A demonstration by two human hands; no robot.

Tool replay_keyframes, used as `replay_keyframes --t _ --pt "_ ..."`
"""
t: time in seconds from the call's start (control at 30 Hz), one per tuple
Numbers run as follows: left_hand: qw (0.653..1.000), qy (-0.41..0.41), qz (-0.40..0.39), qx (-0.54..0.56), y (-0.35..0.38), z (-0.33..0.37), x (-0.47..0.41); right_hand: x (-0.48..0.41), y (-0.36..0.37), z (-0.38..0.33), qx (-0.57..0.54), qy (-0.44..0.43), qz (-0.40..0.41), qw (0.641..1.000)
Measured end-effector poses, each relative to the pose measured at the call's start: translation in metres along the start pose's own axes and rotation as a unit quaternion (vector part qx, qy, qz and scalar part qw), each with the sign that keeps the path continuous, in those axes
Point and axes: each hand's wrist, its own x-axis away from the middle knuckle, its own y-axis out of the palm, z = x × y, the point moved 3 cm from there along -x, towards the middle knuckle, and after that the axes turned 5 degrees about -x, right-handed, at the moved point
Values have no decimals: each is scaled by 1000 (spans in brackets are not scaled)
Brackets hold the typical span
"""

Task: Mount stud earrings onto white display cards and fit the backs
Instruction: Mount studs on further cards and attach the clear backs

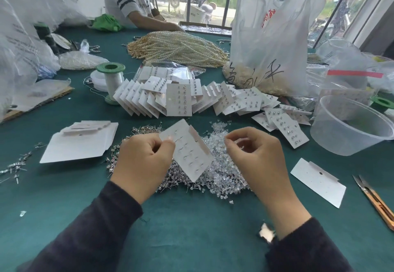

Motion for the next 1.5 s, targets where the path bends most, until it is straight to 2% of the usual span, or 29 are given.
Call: replay_keyframes --t 0.1,0.2,0.27,0.63,0.97,1.17,1.5 --pt "999 37 -10 -8 5 5 6 11 12 -18 -24 -84 -23 996" --pt "996 82 -23 -24 8 12 11 20 27 -27 59 -200 -19 978" --pt "994 103 -28 -31 10 14 13 22 32 -27 90 -227 -12 970" --pt "994 97 -27 -40 11 12 15 27 36 -28 133 -289 8 948" --pt "990 118 -17 -70 11 16 17 25 38 -22 77 -203 -22 976" --pt "991 112 -18 -66 12 15 18 25 38 -23 64 -195 -21 978" --pt "991 118 -17 -56 9 15 16 30 43 -30 110 -274 0 955"
